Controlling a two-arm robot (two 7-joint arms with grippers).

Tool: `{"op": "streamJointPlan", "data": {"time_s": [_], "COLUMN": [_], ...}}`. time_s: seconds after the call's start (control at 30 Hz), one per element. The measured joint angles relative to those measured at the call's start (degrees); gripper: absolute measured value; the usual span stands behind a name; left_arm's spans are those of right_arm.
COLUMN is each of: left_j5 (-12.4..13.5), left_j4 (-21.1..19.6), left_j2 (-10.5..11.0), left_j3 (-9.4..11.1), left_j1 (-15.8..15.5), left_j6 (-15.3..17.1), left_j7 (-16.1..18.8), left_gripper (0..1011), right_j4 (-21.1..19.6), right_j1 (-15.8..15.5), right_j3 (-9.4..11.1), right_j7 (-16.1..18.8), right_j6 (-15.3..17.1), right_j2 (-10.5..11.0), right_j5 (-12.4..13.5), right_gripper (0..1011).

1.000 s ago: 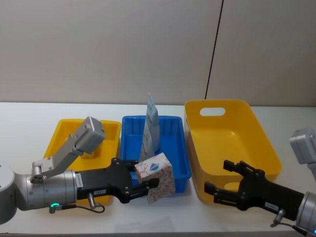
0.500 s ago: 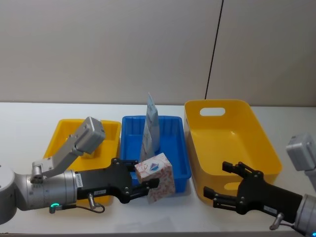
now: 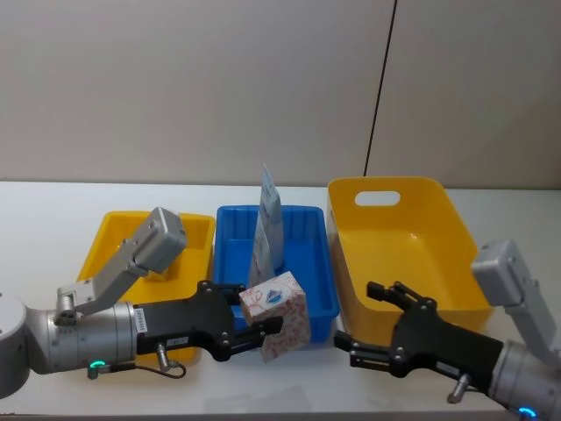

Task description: Bimanual collaborative sorting of washing and personal care products

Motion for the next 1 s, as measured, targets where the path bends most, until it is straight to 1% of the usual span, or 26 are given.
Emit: {"op": "streamJointPlan", "data": {"time_s": [0.17, 0.2, 0.4, 0.77, 0.8, 1.0], "left_j5": [0.00, 0.00, 0.00, 0.00, 0.00, 0.00], "left_j4": [0.00, 0.00, 0.00, 0.00, 0.00, 0.00], "left_j2": [0.00, 0.00, 0.00, 0.00, 0.00, 0.00], "left_j3": [0.00, 0.00, 0.00, 0.00, 0.00, 0.00], "left_j1": [0.00, 0.00, 0.00, 0.00, 0.00, 0.00], "left_j6": [0.00, 0.00, 0.00, 0.00, 0.00, 0.00], "left_j7": [0.00, 0.00, 0.00, 0.00, 0.00, 0.00], "left_gripper": [413, 413, 413, 413, 413, 413], "right_j4": [1.31, 1.31, 2.87, 5.59, 5.59, 7.37], "right_j1": [2.05, 2.05, 4.31, 7.64, 7.64, 9.54], "right_j3": [-1.82, -1.82, -3.82, -6.73, -6.73, -8.29], "right_j7": [1.11, 1.11, 2.42, 4.26, 4.26, 5.30], "right_j6": [-0.22, -0.22, -0.07, 0.79, 0.79, 0.89], "right_j2": [-0.67, -0.67, -1.16, -1.57, -1.57, -2.14], "right_j5": [-0.45, -0.45, -0.91, -1.75, -1.75, -2.13], "right_gripper": [1000, 1000, 1000, 1000, 1000, 1000]}}
